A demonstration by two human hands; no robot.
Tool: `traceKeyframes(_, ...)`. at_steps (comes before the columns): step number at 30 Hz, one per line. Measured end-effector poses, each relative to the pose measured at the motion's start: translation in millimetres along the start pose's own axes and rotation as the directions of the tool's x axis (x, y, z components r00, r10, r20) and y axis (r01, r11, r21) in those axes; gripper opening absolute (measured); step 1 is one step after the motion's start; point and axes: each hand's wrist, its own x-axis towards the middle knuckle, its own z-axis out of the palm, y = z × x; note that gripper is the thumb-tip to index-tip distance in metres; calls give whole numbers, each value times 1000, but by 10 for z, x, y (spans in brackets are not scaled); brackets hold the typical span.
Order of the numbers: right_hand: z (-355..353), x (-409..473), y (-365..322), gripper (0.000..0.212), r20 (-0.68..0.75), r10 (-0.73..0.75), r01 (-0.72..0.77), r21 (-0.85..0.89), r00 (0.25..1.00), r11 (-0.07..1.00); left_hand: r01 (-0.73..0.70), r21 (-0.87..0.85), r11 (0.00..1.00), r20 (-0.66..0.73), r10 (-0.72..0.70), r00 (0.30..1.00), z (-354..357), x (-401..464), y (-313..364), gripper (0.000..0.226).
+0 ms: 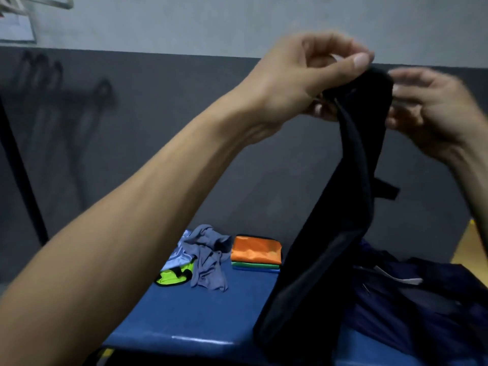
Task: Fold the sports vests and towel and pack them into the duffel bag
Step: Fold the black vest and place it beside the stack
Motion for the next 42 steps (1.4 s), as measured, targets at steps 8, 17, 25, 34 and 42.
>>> traceKeyframes(8,855,714,267,20,229,-3,61,-245,973,968,52,11,999,-223,-48,974,-512,-286,-509,3)
traceKeyframes(17,2621,-124,2932,25,487,447,-256,-410,750,876,632,362,685,-481,-444,756,-1191,-2444,-2292,13)
traceKeyframes(25,3801,-927,4013,28,503,528,-311,-453,684,835,850,475,229,-623,-594,509,-1626,-3835,-3010,11)
traceKeyframes(34,4309,-1090,4337,30,536,491,-186,-523,687,832,666,746,-10,-575,-516,635,-1672,-4009,-3318,26)
traceKeyframes(42,3840,-1114,4124,23,671,321,33,-458,668,889,542,836,84,-272,-794,543,-1425,-3905,-3514,66)
